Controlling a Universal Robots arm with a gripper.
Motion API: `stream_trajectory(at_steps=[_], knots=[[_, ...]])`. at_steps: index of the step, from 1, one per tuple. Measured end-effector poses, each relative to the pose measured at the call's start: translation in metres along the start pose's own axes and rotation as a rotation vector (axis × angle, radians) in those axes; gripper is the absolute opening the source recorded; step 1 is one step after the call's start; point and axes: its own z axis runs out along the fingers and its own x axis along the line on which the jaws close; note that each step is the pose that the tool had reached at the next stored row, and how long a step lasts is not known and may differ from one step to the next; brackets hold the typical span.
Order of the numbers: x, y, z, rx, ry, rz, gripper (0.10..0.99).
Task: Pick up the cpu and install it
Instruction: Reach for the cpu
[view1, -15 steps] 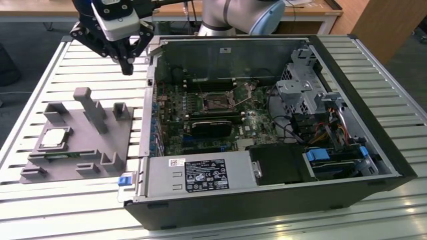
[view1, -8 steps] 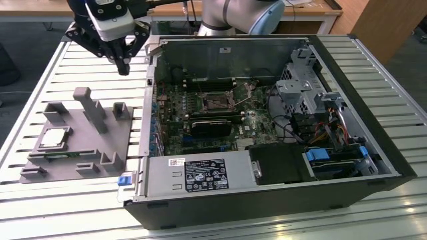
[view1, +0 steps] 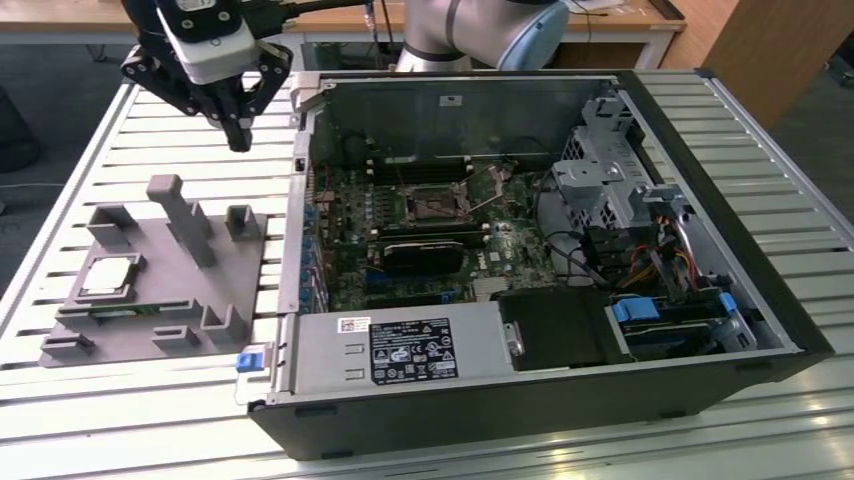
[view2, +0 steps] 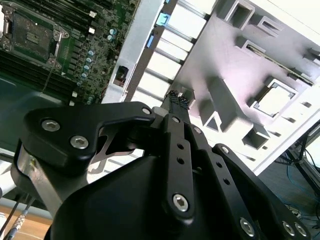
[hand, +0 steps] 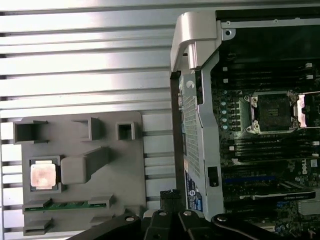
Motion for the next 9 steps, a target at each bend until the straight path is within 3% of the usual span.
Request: stream_trajectory(at_steps=[9], knots=[[0.0088,-0.0007,0.0004,0.0,0.0,0.0,0.106]])
